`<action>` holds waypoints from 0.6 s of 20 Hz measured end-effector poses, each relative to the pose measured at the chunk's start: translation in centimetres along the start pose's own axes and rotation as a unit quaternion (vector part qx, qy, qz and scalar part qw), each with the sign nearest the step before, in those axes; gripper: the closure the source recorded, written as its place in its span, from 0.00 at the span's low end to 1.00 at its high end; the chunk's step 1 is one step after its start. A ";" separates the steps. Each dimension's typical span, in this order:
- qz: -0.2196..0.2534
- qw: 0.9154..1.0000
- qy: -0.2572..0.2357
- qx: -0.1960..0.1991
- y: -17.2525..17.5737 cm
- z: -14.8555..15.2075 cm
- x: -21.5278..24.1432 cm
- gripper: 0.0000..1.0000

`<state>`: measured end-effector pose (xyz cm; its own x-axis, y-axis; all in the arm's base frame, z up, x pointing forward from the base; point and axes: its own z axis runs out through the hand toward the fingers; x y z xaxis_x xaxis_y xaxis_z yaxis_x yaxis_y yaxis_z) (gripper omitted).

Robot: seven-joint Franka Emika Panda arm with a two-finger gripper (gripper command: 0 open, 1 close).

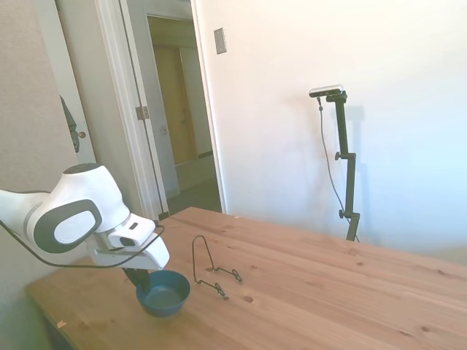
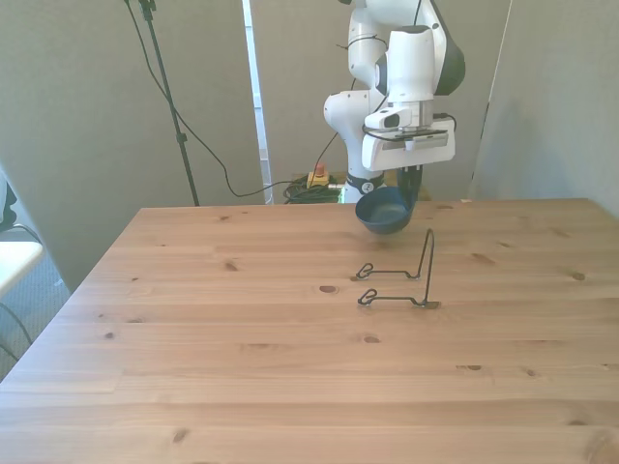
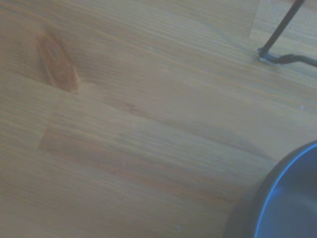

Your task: Unload the bowl

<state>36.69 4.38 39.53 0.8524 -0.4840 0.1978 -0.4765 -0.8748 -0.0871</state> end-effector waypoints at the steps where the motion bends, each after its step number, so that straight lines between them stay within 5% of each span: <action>1: 0.001 1.000 -0.002 -0.004 -0.2 0.3 -0.2 1.00; 9: 0.005 1.000 -0.015 -0.011 -0.6 3.1 0.1 1.00; 10: 0.005 1.000 -0.015 -0.011 -0.7 3.3 0.2 0.00; 12: 0.006 1.000 -0.012 -0.015 -0.8 3.3 0.3 0.00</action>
<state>38.02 4.86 36.40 0.8514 -0.4952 0.1732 -0.4926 -0.8681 -0.0608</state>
